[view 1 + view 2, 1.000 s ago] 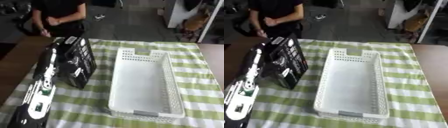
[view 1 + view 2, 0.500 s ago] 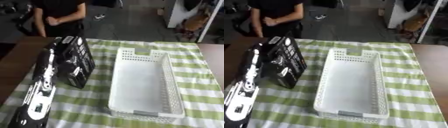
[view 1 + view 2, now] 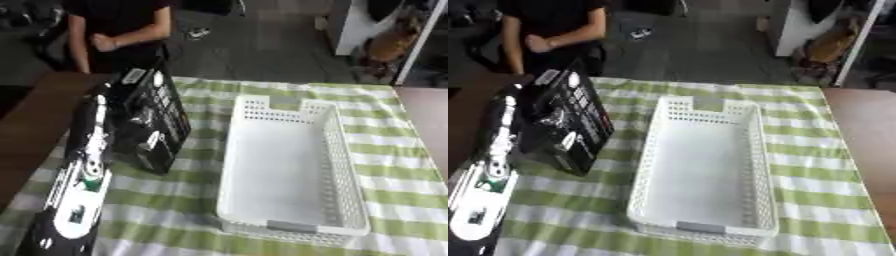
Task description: Pick up objects on the table and place them in the box.
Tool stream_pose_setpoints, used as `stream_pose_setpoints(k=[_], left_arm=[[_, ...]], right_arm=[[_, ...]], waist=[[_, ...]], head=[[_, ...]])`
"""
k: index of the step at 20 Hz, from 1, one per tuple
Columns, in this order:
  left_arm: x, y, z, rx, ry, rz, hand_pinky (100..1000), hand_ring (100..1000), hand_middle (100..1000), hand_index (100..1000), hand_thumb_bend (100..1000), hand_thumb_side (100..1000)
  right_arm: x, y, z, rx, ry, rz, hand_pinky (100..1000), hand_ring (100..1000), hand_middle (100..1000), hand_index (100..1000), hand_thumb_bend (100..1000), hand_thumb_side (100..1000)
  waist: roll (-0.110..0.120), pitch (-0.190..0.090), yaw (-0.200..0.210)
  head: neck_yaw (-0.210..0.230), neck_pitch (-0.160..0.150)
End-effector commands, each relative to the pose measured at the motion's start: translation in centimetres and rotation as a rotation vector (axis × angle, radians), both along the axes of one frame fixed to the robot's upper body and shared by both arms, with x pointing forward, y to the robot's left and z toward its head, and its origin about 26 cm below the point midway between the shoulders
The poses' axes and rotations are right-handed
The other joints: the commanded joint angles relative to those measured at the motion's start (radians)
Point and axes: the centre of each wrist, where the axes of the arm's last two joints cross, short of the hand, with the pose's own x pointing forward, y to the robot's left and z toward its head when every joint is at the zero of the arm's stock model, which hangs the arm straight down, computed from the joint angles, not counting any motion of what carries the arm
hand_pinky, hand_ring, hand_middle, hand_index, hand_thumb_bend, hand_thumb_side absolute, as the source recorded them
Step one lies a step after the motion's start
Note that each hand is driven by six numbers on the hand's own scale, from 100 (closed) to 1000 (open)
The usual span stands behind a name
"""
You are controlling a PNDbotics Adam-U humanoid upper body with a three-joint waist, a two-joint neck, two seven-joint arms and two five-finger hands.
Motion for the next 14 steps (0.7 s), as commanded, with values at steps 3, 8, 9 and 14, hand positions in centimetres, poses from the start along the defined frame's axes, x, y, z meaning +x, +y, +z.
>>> stream_pose_setpoints(k=[3,8,9,14], left_arm=[[-1.0,-0.6,5.2,0.004,-0.223,-0.042,105,222,377,254,100,378],[-2.0,-1.2,7.2,0.003,-0.316,-0.065,105,221,375,253,100,370],[-2.2,-1.3,7.5,0.004,-0.332,-0.071,105,220,375,253,100,369],[-2.7,-1.8,8.4,0.008,-0.369,-0.093,105,219,374,251,100,368]], right_arm=[[-0.1,-0.2,0.4,-0.008,-0.014,0.000,760,814,854,969,100,736],[-0.1,-0.2,0.4,-0.009,-0.013,0.000,760,814,854,970,100,737],[-0.1,-0.2,0.4,-0.009,-0.013,0.000,760,814,854,970,100,737],[-0.1,-0.2,0.4,-0.009,-0.012,0.001,760,814,854,970,100,737]], waist=[[0.001,-0.010,0.000],[0.001,-0.011,-0.001],[0.001,-0.011,-0.001],[0.002,-0.011,-0.001]], head=[[0.009,-0.004],[0.009,-0.003],[0.009,-0.003],[0.010,-0.003]])
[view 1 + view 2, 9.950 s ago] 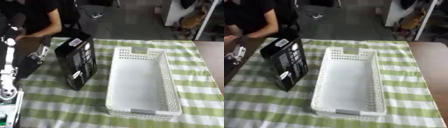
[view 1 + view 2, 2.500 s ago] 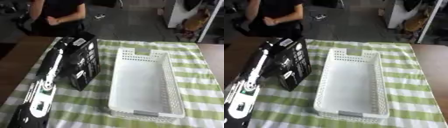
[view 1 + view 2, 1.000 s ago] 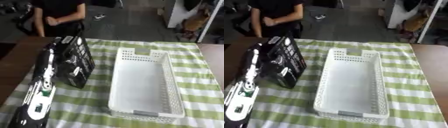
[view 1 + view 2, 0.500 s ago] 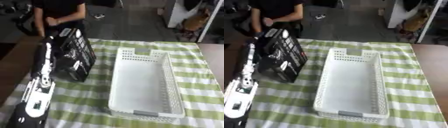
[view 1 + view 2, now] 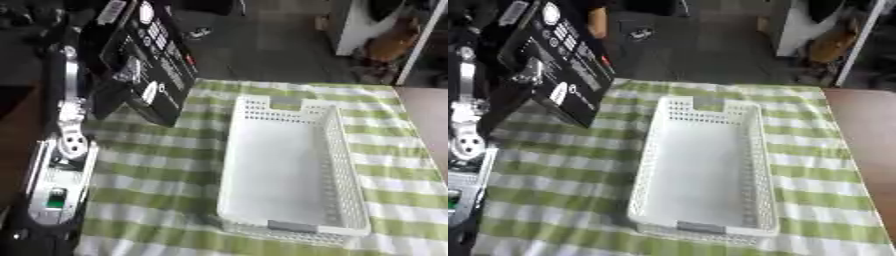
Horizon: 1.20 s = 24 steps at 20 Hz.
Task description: Pick up objects on the table and place them in the box.
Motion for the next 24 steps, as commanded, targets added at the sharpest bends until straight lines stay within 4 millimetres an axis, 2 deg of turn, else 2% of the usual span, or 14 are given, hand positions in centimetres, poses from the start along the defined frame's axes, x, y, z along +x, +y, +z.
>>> stream_pose_setpoints(k=[1,8,19,24], left_arm=[[-0.5,-0.2,1.6,0.024,-0.059,-0.014,105,219,374,251,100,368],[-0.7,-1.0,2.4,0.034,-0.086,-0.071,105,218,372,250,100,355],[-0.4,-4.6,5.1,0.155,-0.180,-0.338,104,214,362,258,100,283],[-0.4,-6.0,5.8,0.224,-0.186,-0.443,105,213,358,260,100,252]], right_arm=[[-0.1,-0.1,0.5,-0.009,-0.015,0.002,760,814,854,970,100,737],[-0.1,-0.1,0.5,-0.009,-0.014,0.003,760,814,854,970,100,736],[0.0,0.0,0.4,-0.013,-0.009,0.013,761,814,854,970,100,737],[0.0,0.0,0.4,-0.015,-0.009,0.016,760,814,854,970,100,738]], waist=[[0.001,-0.011,-0.001],[0.002,-0.012,-0.002],[0.003,-0.016,-0.008],[0.003,-0.016,-0.010]], head=[[0.006,-0.003],[0.009,-0.001],[0.018,0.003],[0.022,0.004]])
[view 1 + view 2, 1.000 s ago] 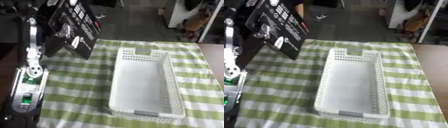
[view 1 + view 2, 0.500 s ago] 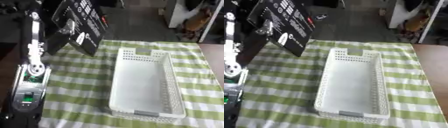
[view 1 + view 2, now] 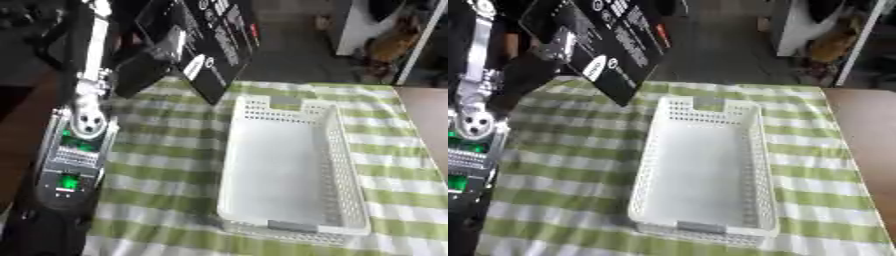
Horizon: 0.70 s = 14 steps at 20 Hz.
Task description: Pick up objects on the table and place them in the box.
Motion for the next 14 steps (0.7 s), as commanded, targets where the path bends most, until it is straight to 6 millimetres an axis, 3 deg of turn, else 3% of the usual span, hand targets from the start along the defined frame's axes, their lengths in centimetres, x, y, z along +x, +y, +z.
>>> stream_pose_setpoints(k=[1,14], left_arm=[[-0.4,-0.6,1.0,0.066,-0.029,-0.059,105,213,359,268,100,247],[0.4,-3.7,-2.0,0.344,0.149,-0.245,104,218,361,270,100,201]], right_arm=[[-0.1,-0.1,0.6,-0.010,-0.019,0.005,761,814,854,970,100,737],[0.0,0.1,0.6,-0.010,-0.017,0.014,761,815,854,971,100,735]], waist=[[0.001,-0.015,-0.003],[0.003,-0.011,-0.012]], head=[[0.010,0.003],[0.019,0.003]])
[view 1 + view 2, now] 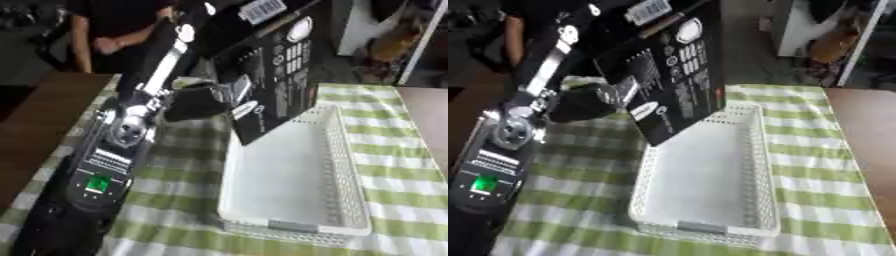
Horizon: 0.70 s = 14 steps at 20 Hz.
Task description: Pick up objects on the table and place them in the box.
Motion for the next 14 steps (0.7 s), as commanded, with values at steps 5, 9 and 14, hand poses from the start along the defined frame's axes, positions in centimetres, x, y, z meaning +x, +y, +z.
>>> stream_pose_setpoints(k=[5,9,14], left_arm=[[0.6,-1.5,-1.1,0.161,0.048,-0.103,100,222,367,289,100,196],[0.6,-2.1,-1.6,0.283,0.053,-0.157,364,439,553,560,150,111],[1.0,-2.8,-2.4,0.498,0.055,-0.233,610,684,769,784,652,539]], right_arm=[[0.0,0.1,0.6,-0.011,-0.016,0.013,761,815,854,971,100,735],[0.0,0.1,0.6,-0.011,-0.016,0.013,762,815,854,971,100,734],[0.0,0.2,0.6,-0.010,-0.015,0.017,762,815,854,971,100,734]], waist=[[0.002,-0.011,-0.005],[0.003,-0.011,-0.007],[0.003,-0.012,-0.007]], head=[[0.012,0.003],[0.014,0.003],[0.015,0.001]])
